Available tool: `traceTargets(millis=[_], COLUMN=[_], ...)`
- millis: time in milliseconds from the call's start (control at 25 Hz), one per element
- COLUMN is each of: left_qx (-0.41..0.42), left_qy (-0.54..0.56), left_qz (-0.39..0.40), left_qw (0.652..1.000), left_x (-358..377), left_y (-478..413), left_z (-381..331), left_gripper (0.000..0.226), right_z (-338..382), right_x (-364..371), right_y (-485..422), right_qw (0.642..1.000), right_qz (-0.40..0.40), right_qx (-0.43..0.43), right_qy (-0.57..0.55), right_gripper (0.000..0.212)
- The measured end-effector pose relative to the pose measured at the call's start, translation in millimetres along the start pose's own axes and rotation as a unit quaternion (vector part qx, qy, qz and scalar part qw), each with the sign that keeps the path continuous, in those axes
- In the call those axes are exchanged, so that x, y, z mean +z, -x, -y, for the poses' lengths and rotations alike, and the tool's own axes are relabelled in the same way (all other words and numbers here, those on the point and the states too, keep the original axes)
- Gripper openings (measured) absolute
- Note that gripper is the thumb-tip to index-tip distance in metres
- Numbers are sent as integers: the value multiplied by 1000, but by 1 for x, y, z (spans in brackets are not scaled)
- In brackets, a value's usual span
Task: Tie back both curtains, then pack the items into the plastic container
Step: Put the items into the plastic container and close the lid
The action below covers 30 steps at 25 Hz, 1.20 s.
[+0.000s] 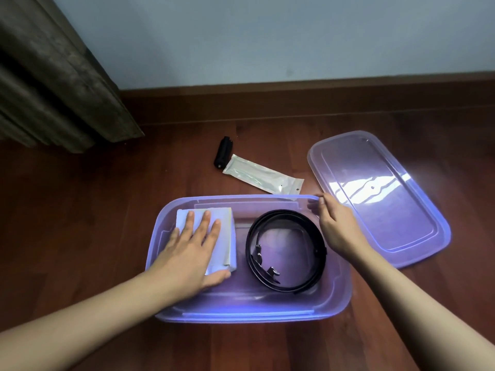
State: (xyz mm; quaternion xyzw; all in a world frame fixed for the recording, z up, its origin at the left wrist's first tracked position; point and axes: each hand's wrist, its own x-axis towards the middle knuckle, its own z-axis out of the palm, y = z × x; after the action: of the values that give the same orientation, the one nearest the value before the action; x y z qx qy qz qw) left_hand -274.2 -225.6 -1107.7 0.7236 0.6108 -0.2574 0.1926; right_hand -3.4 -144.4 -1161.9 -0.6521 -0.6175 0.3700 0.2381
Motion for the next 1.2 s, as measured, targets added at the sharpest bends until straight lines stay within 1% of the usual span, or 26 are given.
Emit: traceTargets(millis=[80,160,320,400,480,520,560,640,680,720,760,840,920,960,1040,1120,1160,1200], left_qx=[35,38,24,21,28,29,29,9,-12,-44,-79,-136,-159,-167,-194,-201,-182,-139], left_qy=[-19,-25,8,17,78,117,159,233,256,279,299,316,311,302,288,322,356,394], left_qz=[-10,-18,2,0,-24,-64,-128,-289,-329,-337,-323,-263,-220,-212,-211,-235,-260,-288], left_qw=[999,999,1000,1000,996,991,979,929,909,898,895,901,911,914,913,895,879,862], left_x=[8,10,9,0,-18,-31,-44,-65,-74,-82,-87,-89,-85,-83,-84,-91,-97,-102], left_y=[-2,-2,4,8,10,7,-2,-36,-61,-88,-114,-154,-178,-185,-192,-188,-179,-165], left_z=[6,7,2,-2,-4,-3,-2,5,11,16,21,25,24,24,27,29,27,23], left_gripper=[112,111,112,118,126,121,108,67,50,41,37,39,43,41,35,31,28,25], right_z=[1,2,2,2,0,-1,-2,-4,-5,-5,-5,-6,-6,-6,-7,-8,-8,-8], right_x=[0,0,-1,0,0,0,0,1,1,1,1,1,0,0,0,0,0,0], right_y=[0,0,2,1,0,0,-1,-1,0,0,0,-1,0,0,0,-1,-1,-1], right_qw=[1000,1000,1000,1000,1000,1000,1000,1000,1000,1000,1000,1000,1000,1000,999,999,999,999], right_qz=[1,0,-1,1,1,-1,-2,-3,-3,-3,-3,-5,-6,-7,-7,-7,-7,-6], right_qx=[2,5,6,7,5,3,1,-1,-2,-2,-2,-4,-8,-10,-12,-15,-16,-15], right_qy=[2,5,12,11,13,13,12,13,14,12,10,10,19,25,36,39,38,35], right_gripper=[32,32,32,32,32,32,31,29,29,28,28,29,30,30,30,31,32,32])
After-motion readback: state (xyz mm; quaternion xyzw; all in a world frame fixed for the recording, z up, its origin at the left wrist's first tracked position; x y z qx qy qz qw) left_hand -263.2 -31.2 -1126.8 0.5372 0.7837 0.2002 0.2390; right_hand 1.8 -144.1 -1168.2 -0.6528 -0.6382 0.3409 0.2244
